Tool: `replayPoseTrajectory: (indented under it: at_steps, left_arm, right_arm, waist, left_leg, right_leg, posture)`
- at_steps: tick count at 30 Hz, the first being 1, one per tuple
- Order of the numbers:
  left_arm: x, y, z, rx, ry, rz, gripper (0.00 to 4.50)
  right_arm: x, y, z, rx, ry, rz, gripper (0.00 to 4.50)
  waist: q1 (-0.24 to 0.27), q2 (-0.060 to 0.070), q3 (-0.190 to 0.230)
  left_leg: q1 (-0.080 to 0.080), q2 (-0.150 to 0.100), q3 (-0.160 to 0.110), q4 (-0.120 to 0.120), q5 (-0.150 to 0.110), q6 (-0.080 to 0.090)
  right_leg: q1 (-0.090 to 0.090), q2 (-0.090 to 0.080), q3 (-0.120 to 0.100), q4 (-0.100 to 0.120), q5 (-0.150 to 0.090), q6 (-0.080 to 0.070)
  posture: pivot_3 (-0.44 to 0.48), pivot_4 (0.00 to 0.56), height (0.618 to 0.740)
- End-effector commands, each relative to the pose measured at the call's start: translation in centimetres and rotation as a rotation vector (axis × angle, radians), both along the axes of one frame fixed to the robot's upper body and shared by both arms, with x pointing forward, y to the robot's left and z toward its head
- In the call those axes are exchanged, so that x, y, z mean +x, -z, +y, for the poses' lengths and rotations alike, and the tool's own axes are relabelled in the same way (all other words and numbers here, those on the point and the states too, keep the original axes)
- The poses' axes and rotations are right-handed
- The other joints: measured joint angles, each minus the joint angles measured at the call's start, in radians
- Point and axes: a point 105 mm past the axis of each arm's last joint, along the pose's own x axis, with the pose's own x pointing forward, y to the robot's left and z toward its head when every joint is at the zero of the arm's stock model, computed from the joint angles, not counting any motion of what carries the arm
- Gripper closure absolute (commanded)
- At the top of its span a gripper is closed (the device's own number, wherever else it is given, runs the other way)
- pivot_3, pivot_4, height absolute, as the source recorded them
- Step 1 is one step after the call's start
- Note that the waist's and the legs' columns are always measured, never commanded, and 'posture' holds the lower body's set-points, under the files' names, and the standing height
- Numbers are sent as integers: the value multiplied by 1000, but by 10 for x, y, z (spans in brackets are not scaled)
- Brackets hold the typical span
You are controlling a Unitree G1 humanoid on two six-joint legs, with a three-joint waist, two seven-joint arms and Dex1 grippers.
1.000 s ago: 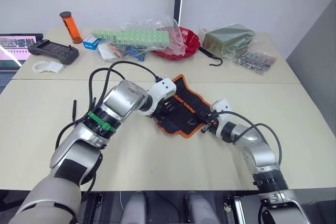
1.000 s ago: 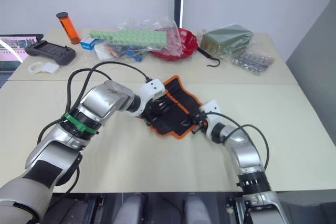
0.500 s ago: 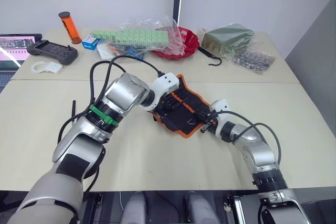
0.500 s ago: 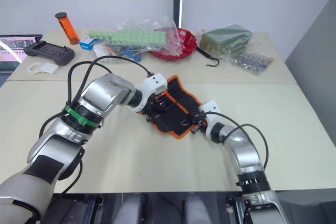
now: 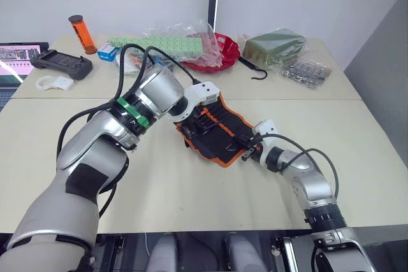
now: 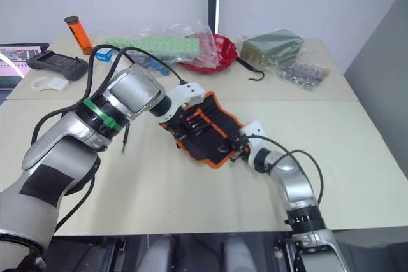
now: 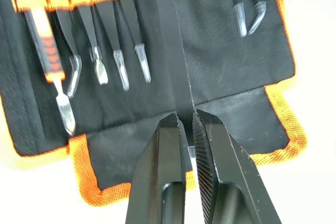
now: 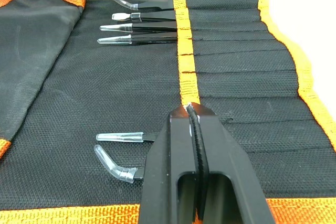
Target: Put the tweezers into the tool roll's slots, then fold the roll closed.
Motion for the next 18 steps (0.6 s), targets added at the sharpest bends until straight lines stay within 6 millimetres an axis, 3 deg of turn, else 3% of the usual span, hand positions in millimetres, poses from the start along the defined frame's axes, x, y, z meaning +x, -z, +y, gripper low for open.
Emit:
replayPoseTrajectory:
  at_steps: [1, 18]
  left_arm:
    - [3, -11, -3, 23, 23, -26, 4486]
    - [16, 4, -10, 81, 46, -52, 4486]
  right_arm:
    - [-3, 22, -7, -40, 34, 66, 4500]
    - [-7, 23, -7, -32, 44, 66, 4500]
  waist:
    - [-1, 0, 0]
    - [1, 0, 0]
  left_leg:
    - [0, 0, 0, 0, 0, 0]
    - [0, 0, 0, 0, 0, 0]
  right_leg:
    - [0, 0, 0, 0, 0, 0]
    - [0, 0, 0, 0, 1, -1]
  posture:
    - [0, 150, 740]
    - [0, 150, 740]
